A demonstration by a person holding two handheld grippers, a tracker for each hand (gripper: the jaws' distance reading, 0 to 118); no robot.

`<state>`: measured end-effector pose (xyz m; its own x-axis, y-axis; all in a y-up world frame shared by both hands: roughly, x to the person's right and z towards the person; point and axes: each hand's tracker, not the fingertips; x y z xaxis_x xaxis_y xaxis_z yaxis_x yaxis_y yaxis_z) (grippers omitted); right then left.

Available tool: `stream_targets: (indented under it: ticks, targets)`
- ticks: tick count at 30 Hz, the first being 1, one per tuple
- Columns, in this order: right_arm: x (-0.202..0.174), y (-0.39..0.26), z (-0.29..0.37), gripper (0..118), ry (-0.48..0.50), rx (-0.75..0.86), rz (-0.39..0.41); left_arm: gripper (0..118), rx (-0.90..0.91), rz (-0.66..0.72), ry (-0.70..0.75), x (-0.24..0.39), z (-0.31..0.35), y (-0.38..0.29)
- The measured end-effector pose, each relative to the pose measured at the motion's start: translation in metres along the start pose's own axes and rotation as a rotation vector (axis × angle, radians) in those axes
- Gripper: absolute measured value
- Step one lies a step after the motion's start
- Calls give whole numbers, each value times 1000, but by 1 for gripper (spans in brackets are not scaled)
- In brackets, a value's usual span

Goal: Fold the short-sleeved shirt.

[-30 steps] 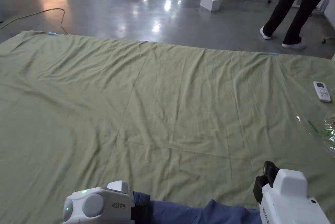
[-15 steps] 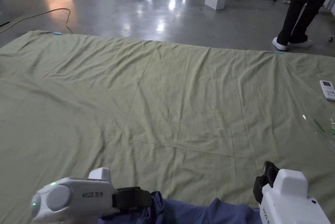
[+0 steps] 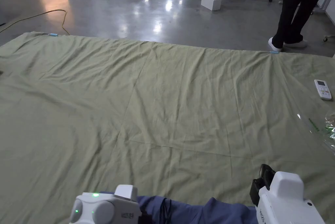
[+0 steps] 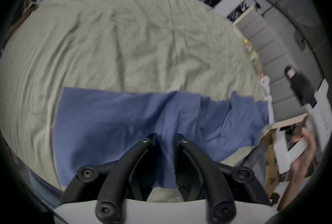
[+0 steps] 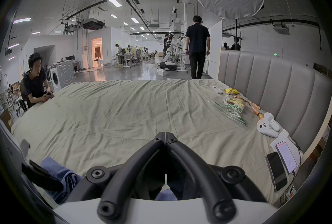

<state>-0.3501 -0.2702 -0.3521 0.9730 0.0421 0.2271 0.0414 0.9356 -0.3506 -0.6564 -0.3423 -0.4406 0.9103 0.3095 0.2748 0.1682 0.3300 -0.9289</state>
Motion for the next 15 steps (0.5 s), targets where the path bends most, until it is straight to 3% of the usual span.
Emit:
stream_targets:
  ticks: [5, 12, 14, 15]
  targets:
    - [1, -1, 2, 1, -6, -2, 3, 12, 42, -50, -22, 20, -15, -5]
    - [-4, -1, 2, 1, -4, -5, 3, 12, 60, -7, -40, 13, -15, -3]
    - [-4, -1, 2, 1, -4, -5, 6, 21, 58, 20, -85, 6, -3, -3]
    - [-5, 0, 3, 1, -4, -4, 6, 36, 64, 46, -125, -2, 8, -2]
